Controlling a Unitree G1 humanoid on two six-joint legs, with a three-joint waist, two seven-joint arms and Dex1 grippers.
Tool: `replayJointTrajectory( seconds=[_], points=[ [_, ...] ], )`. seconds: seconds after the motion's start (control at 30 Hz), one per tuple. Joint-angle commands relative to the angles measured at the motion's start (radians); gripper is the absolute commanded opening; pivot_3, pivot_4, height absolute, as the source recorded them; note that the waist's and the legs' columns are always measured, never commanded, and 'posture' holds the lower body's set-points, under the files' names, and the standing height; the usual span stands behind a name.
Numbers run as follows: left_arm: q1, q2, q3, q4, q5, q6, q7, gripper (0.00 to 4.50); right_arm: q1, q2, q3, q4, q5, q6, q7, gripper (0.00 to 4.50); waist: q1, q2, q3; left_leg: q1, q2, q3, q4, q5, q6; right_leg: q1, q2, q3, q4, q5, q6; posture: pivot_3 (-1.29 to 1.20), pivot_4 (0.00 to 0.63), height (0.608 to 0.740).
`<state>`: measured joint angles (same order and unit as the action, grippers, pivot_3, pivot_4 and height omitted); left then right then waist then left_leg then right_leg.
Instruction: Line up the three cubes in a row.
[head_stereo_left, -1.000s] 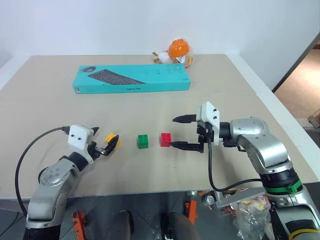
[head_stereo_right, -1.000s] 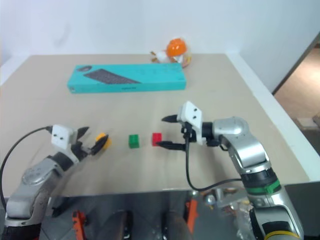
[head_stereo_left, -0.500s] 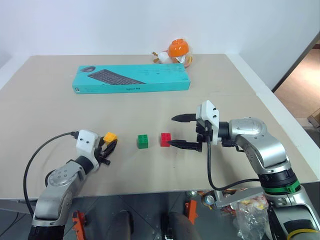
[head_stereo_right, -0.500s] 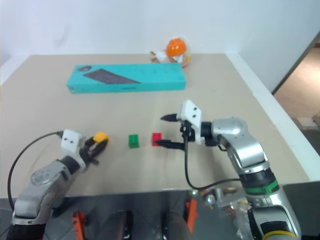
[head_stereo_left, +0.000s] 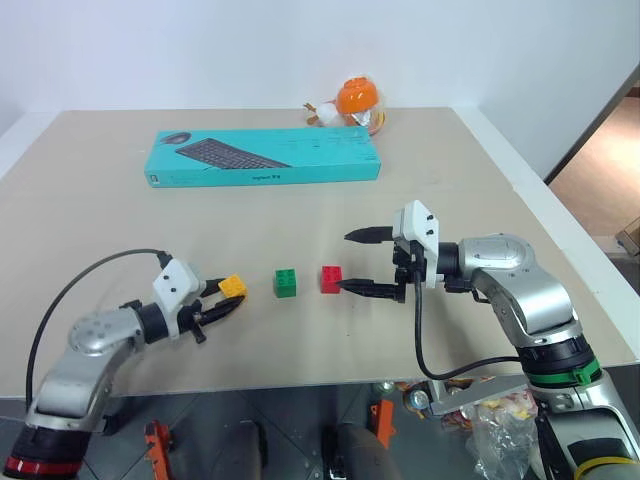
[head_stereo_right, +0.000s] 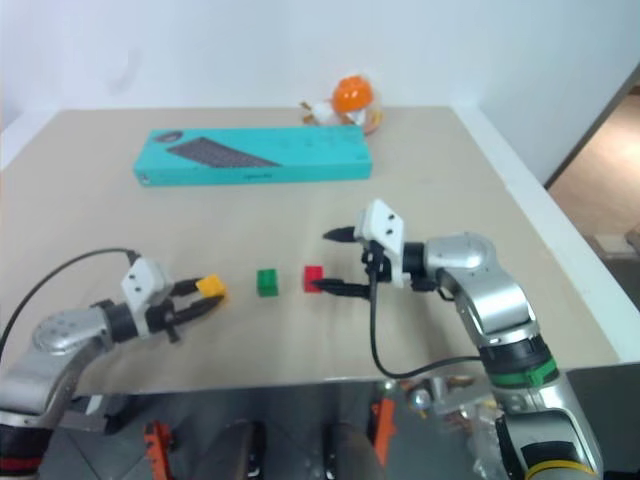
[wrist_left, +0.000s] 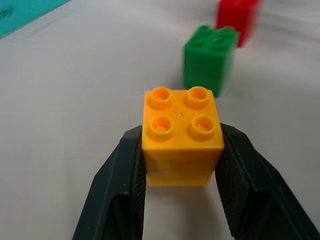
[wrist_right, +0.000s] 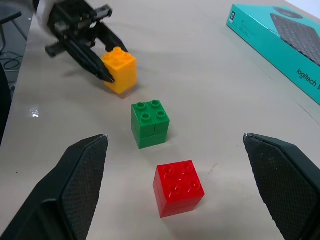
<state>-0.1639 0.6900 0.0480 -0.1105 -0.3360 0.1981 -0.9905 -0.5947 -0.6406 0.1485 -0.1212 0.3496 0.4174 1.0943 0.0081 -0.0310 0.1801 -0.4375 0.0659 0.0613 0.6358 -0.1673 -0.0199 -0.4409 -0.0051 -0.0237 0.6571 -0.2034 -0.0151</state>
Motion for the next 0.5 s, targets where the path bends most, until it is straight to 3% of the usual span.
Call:
replayJointTrajectory(
  seconds=[0.03,0.23,0.5],
  points=[
    [-0.113,0.041,-0.014,0.141,-0.003,-0.086,-0.144,1.37,-0.027,-0.002,-0.014,-0.002,-0.002,-0.019,0.006,4.5,0.0,0.0,0.0,0.0,0.0,0.0,0.0,0.0,0.0,0.0,0.0,0.0,0.0,0.0,0.0,0.0,0.15,0.74],
    [-0.275,0.026,-0.084,0.331,0.035,-0.163,-0.275,1.37,-0.019,-0.007,-0.018,-0.017,-0.004,-0.016,0.0,4.5,0.0,0.0,0.0,-0.001,0.0,0.002,0.0,0.0,0.0,0.0,0.0,0.0,0.0,0.0,0.001,0.0,0.15,0.74],
    [-0.358,-0.003,-0.129,0.45,0.066,-0.219,-0.357,1.37,0.005,-0.025,-0.033,-0.05,-0.001,-0.003,-0.014,4.5,-0.001,0.0,0.0,-0.001,0.001,0.002,-0.001,0.0,0.0,-0.001,0.001,0.0,0.0,0.002,0.004,0.0,0.15,0.74]
  ],
)
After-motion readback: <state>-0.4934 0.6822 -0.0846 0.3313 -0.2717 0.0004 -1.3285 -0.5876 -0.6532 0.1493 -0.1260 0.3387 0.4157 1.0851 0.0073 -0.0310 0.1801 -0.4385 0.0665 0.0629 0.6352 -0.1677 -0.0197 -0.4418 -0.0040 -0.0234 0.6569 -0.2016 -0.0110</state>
